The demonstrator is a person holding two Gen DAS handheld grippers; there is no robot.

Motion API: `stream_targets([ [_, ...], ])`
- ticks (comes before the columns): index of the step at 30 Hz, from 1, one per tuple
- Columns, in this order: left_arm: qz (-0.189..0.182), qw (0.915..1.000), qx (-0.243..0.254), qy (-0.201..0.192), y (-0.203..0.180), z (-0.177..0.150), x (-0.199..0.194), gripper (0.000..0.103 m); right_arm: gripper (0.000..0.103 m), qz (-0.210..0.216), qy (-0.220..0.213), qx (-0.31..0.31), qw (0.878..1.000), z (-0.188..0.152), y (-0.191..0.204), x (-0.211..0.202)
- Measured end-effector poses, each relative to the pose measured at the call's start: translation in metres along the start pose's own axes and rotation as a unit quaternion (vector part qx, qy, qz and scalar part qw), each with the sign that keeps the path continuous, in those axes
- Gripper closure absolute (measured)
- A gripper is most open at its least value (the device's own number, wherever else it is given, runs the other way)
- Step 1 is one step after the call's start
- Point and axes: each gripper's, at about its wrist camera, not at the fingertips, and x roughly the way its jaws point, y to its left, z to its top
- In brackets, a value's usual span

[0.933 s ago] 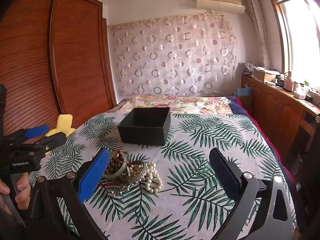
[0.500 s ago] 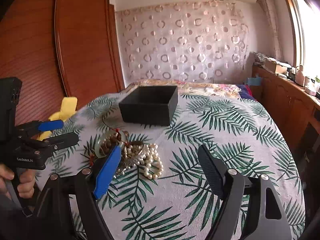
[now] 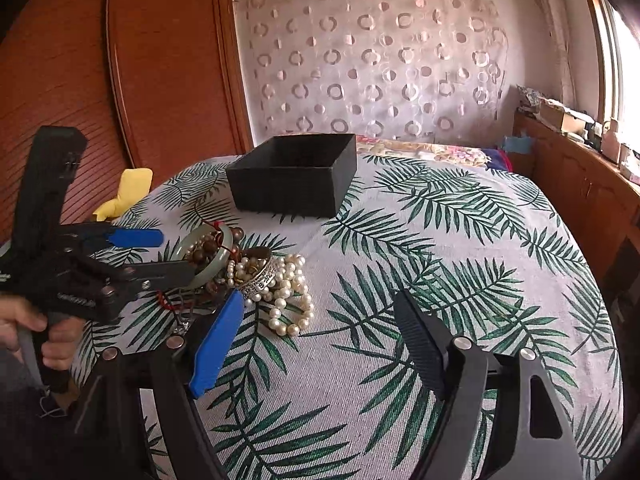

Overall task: Organize jewelry
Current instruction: 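Grasp the jade bangle with the left tool while the right tool grasps the engraved silver bangle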

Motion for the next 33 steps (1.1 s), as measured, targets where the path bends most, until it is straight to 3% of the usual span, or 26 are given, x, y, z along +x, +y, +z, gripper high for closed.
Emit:
stream_targets([
  [5,-0.014,0.9997,0.0,0.02,0.0,0.005,0.012,0.018,0.023,0.001,0.001,-0.001,1.0,0.001,0.0,-0.001],
  [8,-0.004,0.9996,0.013,0.027,-0.003,0.007,0.018,0.019,0.023,0.001,0.002,-0.003,1.0,0.001,0.0,-0.001],
  [12,-0.012,0.9994,0.011,0.031,-0.002,0.01,0.024,0.034,0.023,0.002,0.006,-0.006,1.0,0.002,0.001,0.0],
  [22,-0.005,0.9999,-0.008,-0.01,0.018,0.007,-0.001,0.035,0.023,0.028,0.031,-0.051,0.998,0.022,0.013,0.017],
  [27,0.0,0.9996,-0.018,-0.023,0.026,0.003,-0.013,0.035,0.03,0.057,0.067,-0.094,0.992,0.03,0.027,0.041],
  [33,0.001,0.9992,-0.031,-0.027,0.034,-0.003,-0.02,0.035,0.03,0.082,0.096,-0.136,0.983,0.033,0.046,0.056],
])
